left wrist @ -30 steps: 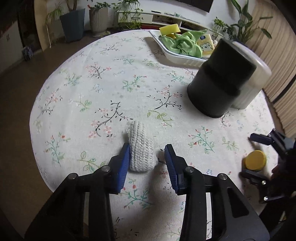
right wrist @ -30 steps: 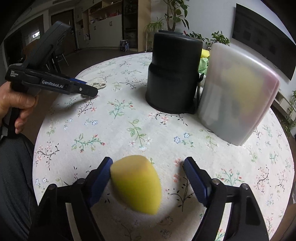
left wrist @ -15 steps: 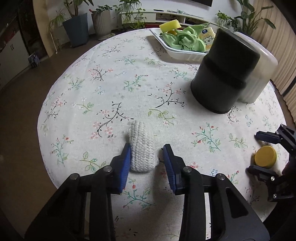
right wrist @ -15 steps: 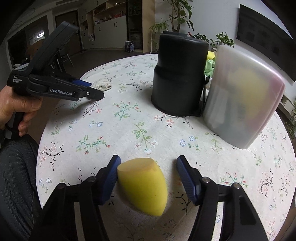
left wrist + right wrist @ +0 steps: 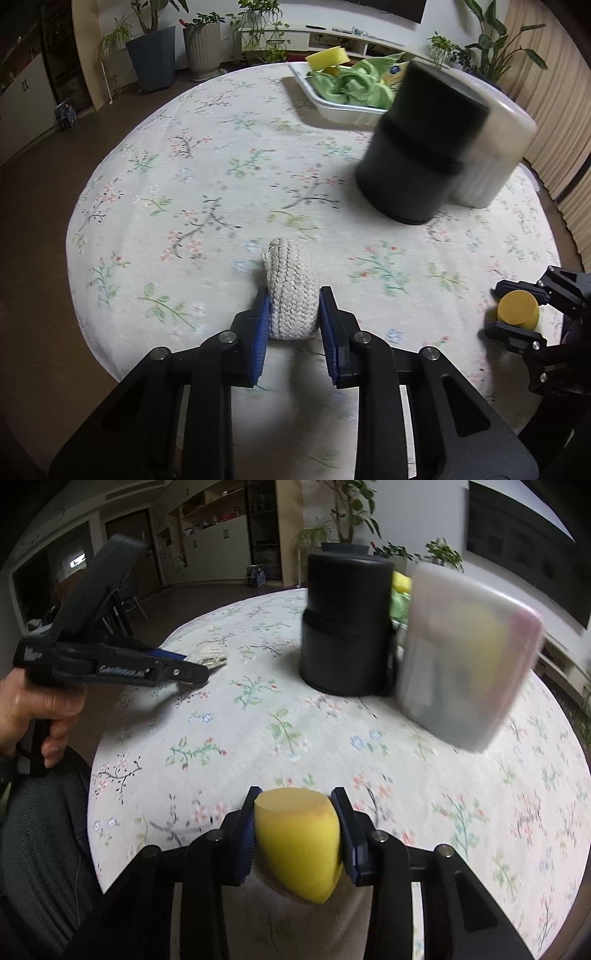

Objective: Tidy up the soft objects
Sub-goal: 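Carry the woven sponge and yellow makeup sponge over the white tray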

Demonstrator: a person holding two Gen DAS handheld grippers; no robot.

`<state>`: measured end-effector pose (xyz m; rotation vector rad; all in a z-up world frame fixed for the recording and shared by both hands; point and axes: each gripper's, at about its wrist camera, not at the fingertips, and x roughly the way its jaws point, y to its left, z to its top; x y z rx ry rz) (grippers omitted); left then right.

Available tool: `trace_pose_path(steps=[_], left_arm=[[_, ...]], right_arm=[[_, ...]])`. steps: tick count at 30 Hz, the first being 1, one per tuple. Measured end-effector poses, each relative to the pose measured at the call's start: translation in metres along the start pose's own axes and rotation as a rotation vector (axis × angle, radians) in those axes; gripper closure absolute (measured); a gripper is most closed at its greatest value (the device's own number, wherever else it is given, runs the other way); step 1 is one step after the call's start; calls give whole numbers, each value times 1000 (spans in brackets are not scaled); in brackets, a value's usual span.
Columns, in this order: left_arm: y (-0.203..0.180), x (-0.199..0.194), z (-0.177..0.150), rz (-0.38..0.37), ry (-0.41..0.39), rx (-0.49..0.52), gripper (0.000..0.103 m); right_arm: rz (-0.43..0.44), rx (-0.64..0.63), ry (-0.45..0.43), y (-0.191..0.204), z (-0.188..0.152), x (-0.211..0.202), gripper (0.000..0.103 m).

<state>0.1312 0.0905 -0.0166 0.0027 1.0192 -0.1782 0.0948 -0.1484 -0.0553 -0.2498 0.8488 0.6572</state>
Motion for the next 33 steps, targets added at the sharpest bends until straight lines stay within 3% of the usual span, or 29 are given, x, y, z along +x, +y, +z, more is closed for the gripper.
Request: trace_pose_path(steps=[14, 26, 33], left_arm=[[-108, -27, -22, -174, -59, 95, 80], [-112, -61, 5, -179, -162, 67, 80], [-87, -80, 54, -149, -247, 58, 80]], right_arm=[[-86, 136, -27, -40, -16, -60, 63], [-167, 165, -85, -79, 6, -97, 63], [-213, 166, -139, -114, 40, -112, 63]])
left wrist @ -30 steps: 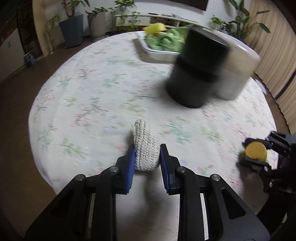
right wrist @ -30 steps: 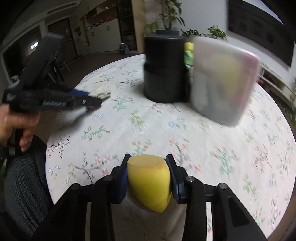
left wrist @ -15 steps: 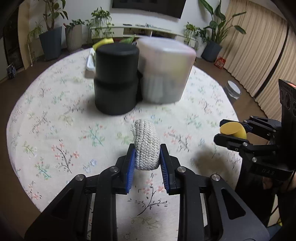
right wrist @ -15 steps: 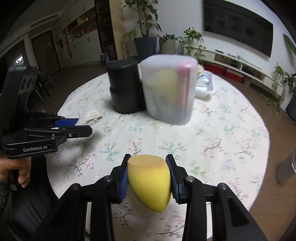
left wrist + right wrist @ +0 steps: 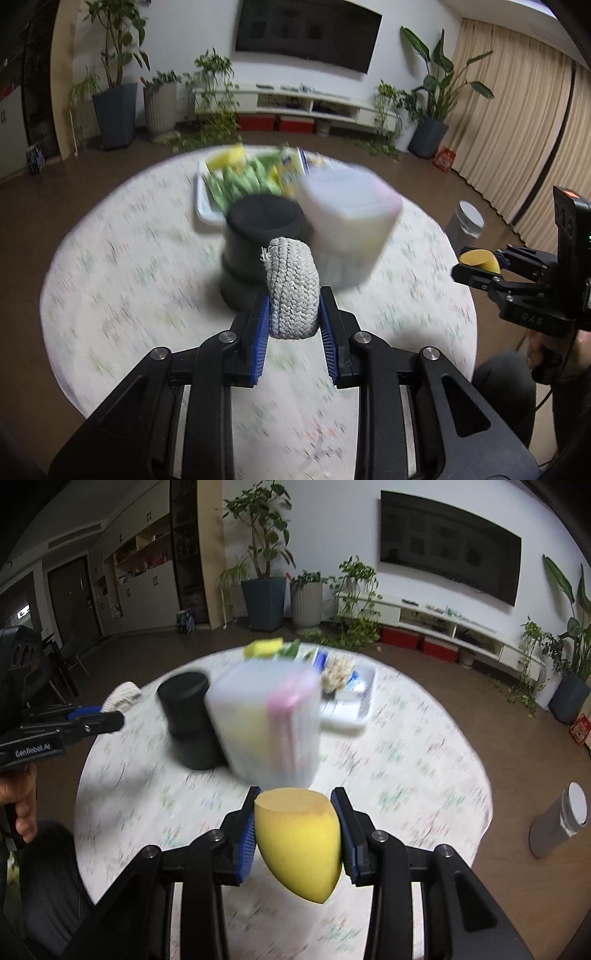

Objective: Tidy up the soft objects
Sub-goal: 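Carry the woven sponge and yellow makeup sponge over the white tray, then open the left tool over the tray while the right tool releases the makeup sponge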

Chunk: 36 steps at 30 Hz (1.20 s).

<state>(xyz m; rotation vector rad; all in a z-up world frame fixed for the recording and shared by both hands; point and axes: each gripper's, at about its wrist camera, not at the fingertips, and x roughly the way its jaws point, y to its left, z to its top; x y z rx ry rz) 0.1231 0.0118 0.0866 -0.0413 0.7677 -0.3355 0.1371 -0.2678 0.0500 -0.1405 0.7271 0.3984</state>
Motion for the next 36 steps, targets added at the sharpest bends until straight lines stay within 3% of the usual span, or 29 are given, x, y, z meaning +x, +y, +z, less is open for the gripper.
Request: trace_pose_path(steps=[6, 16, 23, 28, 36], left_arm=[[21, 11, 60, 4, -27, 36, 80], [41, 91, 140, -10, 71, 149, 79], [39, 155, 150, -41, 158, 266, 79], [33, 188, 152, -65, 198, 328, 79], [39, 218, 146, -73, 223, 321, 78]], right_arm=[[-26, -10, -36, -31, 56, 14, 62], [-1, -47, 9, -67, 144, 98, 62], [-5, -97, 101, -73, 166, 173, 62], [-7, -59, 155, -88, 165, 212, 62], [6, 14, 191, -106, 165, 242, 62]])
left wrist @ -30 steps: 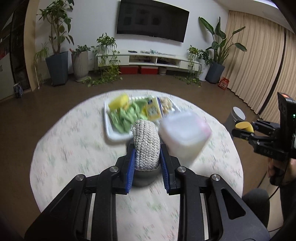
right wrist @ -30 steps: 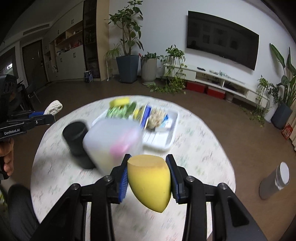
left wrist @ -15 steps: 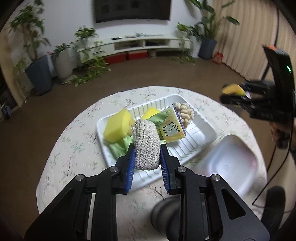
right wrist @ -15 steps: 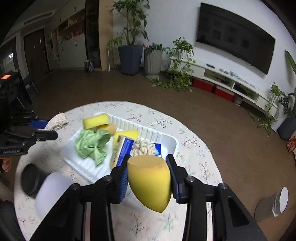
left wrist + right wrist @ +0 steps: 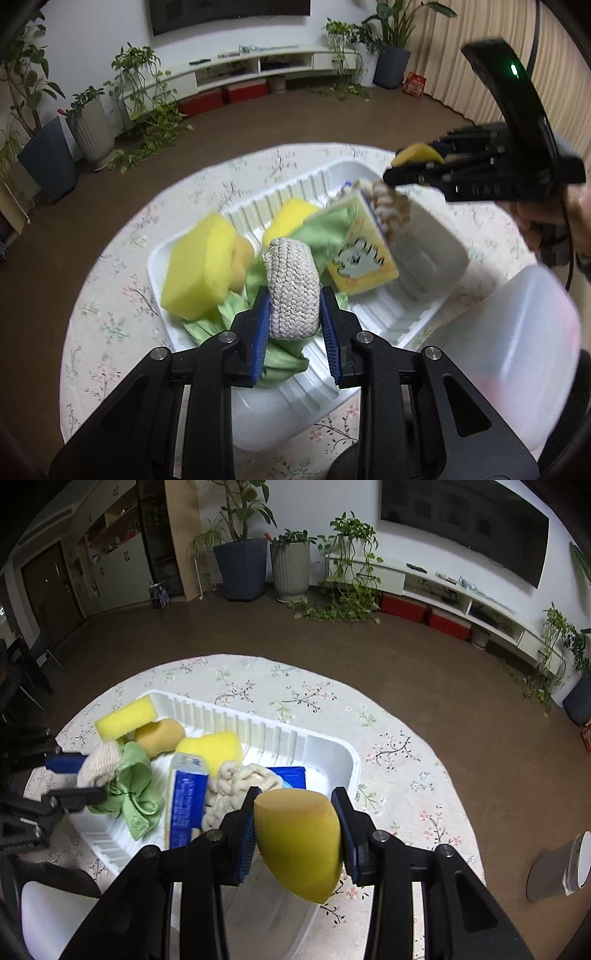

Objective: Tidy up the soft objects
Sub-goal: 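Open the left tool over the tray while the right tool releases the makeup sponge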

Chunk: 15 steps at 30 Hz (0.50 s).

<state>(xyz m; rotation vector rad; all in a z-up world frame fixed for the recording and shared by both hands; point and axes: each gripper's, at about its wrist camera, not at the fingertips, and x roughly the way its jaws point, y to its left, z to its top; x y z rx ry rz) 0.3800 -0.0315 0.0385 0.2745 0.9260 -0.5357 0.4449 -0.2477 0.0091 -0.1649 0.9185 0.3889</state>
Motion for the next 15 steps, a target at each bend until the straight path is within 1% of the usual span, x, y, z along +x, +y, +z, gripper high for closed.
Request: trace_pose_path(steps=[2, 5, 8, 10, 12, 15], left_arm=[[-1, 6, -5, 4, 15, 11, 78], [0, 6, -6, 6, 10, 5, 77], [-2, 5, -6, 12, 11, 11, 77], [-3, 6, -6, 12, 10, 14, 77], [-2, 7, -5, 10, 9, 2, 77], [0, 7, -3, 2, 6, -22, 77]], right_arm=[[12, 6, 10, 0, -3, 4, 62], [19, 23, 32, 0, -13, 6, 62], [40, 23, 37, 3, -24, -2, 62], [60, 16, 65, 7, -32, -1, 62], [70, 5, 91, 10, -38, 3, 61], [82, 20, 92, 10, -41, 9, 61]])
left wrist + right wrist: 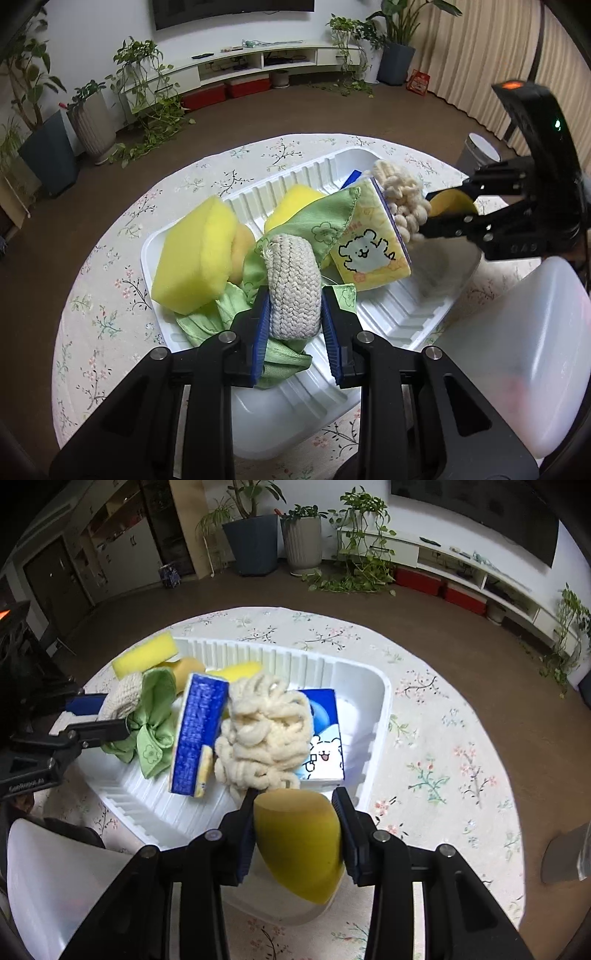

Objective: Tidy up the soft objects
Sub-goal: 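Open the left tool over the tray while the right tool releases the makeup sponge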

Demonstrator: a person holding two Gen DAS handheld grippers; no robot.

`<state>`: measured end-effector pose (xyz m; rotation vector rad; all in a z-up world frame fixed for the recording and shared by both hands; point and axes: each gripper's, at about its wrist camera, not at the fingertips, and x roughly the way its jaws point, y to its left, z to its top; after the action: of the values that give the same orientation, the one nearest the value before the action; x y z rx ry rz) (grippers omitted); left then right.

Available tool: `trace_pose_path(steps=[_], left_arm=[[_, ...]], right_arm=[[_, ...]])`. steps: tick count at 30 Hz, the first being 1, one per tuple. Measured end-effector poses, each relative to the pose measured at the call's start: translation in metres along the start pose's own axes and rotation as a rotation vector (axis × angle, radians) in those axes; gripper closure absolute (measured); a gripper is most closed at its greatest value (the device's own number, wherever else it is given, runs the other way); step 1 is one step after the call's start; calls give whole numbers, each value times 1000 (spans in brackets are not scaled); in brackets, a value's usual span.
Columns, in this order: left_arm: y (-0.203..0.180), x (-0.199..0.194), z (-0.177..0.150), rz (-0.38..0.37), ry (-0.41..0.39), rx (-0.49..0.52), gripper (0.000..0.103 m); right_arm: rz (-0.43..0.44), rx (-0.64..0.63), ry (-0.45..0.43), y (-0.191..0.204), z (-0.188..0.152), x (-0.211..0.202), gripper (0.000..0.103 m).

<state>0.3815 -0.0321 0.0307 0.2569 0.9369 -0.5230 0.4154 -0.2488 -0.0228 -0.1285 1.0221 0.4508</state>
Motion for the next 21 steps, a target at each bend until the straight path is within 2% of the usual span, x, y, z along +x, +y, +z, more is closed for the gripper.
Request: trace_pose_path(steps=[3, 4, 5, 7, 11, 19, 21], left_arm=[[-4, 0, -1, 13, 8, 22, 76], [-4, 0, -1, 14, 10, 27, 70], [-5, 0, -1, 17, 11, 27, 52], [-5, 1, -2, 30, 9, 29, 32], [-3, 1, -4, 37, 0, 14, 32], [-2, 0, -3, 43, -11, 6, 31], [-2, 0, -3, 43, -13, 5, 25]], right_arm=[[26, -1, 8, 2, 0, 7, 59], [19, -11, 8, 5, 0, 9, 59], [13, -23, 8, 7, -1, 11, 59], [11, -25, 7, 8, -2, 12, 55], [16, -13, -12, 4, -4, 10, 46], [1, -17, -43, 5, -4, -2, 41], [-7, -13, -54, 5, -3, -6, 31]])
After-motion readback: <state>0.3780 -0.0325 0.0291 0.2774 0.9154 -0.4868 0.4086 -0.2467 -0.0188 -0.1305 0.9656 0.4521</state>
